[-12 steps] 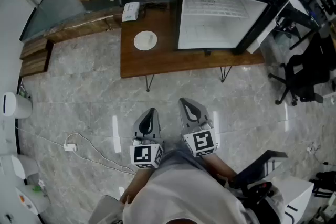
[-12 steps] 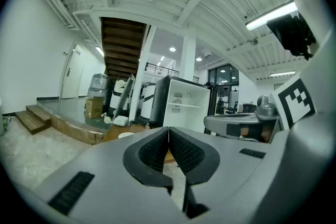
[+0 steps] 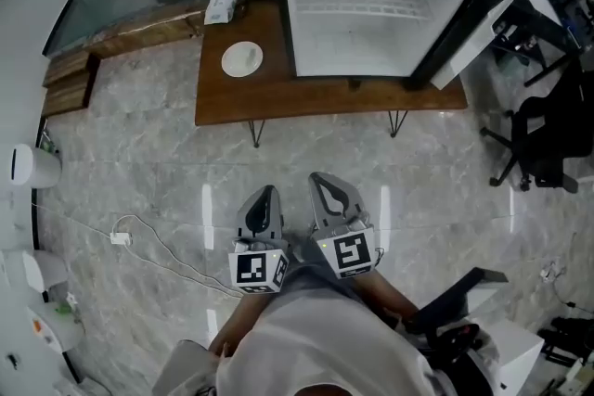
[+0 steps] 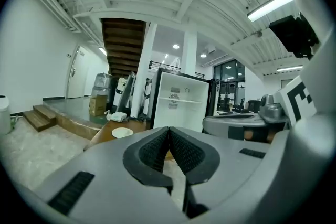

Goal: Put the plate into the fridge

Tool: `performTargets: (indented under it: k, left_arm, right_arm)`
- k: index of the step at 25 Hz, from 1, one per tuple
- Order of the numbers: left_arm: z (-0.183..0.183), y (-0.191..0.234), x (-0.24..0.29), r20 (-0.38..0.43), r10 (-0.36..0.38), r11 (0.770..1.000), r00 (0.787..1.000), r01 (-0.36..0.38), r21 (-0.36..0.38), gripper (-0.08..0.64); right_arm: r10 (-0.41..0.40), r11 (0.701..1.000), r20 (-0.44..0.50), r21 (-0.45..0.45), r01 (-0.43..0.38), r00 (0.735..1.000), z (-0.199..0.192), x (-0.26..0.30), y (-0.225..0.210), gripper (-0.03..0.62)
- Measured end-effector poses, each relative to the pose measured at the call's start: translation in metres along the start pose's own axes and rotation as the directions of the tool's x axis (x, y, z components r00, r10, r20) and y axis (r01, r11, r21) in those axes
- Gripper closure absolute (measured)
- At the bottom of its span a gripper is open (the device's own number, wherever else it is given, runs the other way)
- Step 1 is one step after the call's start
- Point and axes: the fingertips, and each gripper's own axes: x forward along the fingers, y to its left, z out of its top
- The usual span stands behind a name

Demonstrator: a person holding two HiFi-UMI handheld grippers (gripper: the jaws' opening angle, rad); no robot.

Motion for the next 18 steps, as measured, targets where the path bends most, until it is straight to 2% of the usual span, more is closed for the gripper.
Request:
performTargets:
  k: [5, 11, 18]
  left_arm:
    - [-0.004, -0.006, 0.014, 0.001, 0.034, 0.999, 0.999, -0.034, -0.012, 0.540]
    - [0.006, 0.010, 0.028, 0.028, 0.080, 0.997, 0.996, -0.080, -0.008, 0.540]
    - [0.027, 0.036, 0.072, 0.057, 0.100, 0.995, 0.993, -0.098, -0.025, 0.540]
  right_arm:
    - [0.024, 0.999, 0.039, -0.027, -0.023, 0.999, -0.004, 0.007, -0.019, 0.574]
    - [0.039, 0.999, 0.004, 0.001, -0.039, 0.999, -0.004, 0.032, -0.021, 0.574]
    - [0.063, 0.998, 0.009, -0.022, -0.063, 0.998, 0.016, 0.089, -0.025, 0.574]
